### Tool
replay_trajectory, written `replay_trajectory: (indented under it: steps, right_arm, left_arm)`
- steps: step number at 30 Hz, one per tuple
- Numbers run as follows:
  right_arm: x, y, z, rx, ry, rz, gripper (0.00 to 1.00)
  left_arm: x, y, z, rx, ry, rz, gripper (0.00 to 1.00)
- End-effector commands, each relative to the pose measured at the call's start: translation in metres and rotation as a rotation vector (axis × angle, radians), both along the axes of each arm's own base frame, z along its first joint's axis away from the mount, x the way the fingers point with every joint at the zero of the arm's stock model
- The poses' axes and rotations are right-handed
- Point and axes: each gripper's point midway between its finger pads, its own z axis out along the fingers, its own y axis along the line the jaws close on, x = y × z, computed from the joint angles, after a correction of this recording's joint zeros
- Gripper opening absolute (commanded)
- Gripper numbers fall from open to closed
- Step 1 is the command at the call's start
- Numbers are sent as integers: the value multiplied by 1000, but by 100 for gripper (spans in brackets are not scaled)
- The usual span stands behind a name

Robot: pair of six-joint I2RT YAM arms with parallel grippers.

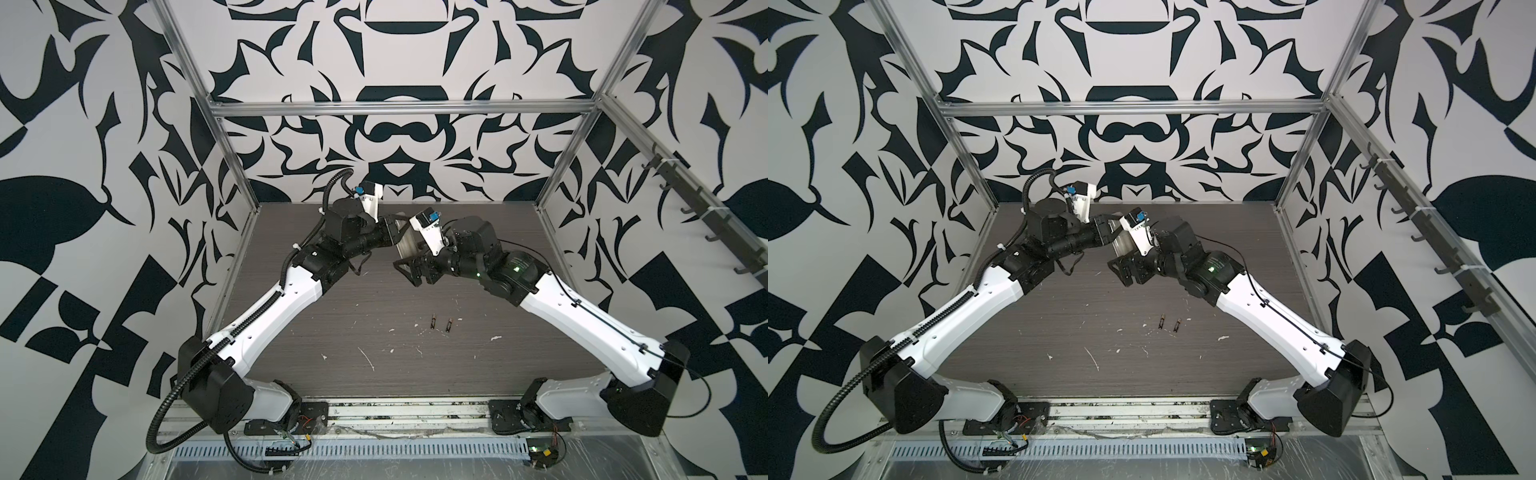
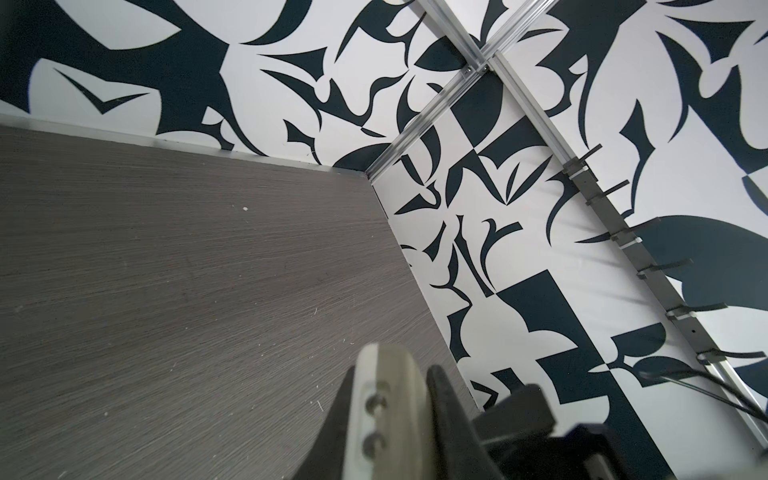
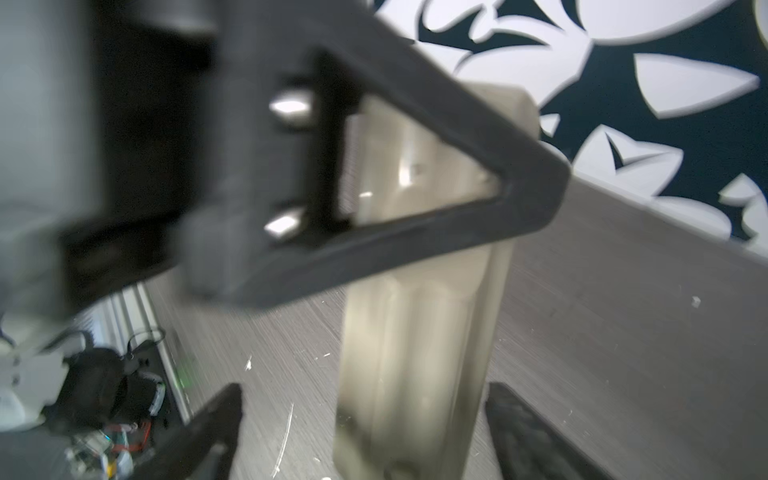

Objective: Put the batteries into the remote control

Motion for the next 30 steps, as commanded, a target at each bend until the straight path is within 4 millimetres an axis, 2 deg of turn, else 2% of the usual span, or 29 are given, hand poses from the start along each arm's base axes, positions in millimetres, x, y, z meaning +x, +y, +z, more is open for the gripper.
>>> replay_trajectory:
  steps: [1,5,9,13,17,23,30]
  right_arm:
    - [-25,-11,31,10,-113,93,99]
    - [-34,-29,24,-54,-158,86,99]
    - [-38,-34,20,-104,-190,109,95]
    - [-41,-29,9,-201,-254,172,89]
    - [-42,-19,10,-261,-311,214,83]
    - [-47,-1,5,-326,-362,248,79]
    - [-43,14,13,-334,-417,190,76]
  left_arm:
    - [-4,20,4,20,48,-1,0]
    - [-13,31,6,-3,104,-59,1]
    - [-36,26,6,-8,140,-196,2]
    - [-58,20,-2,-24,190,-324,2]
    - [-69,21,-9,-18,223,-353,2]
    - [-72,27,-23,20,262,-328,0]
    - [-74,27,-36,41,301,-332,0]
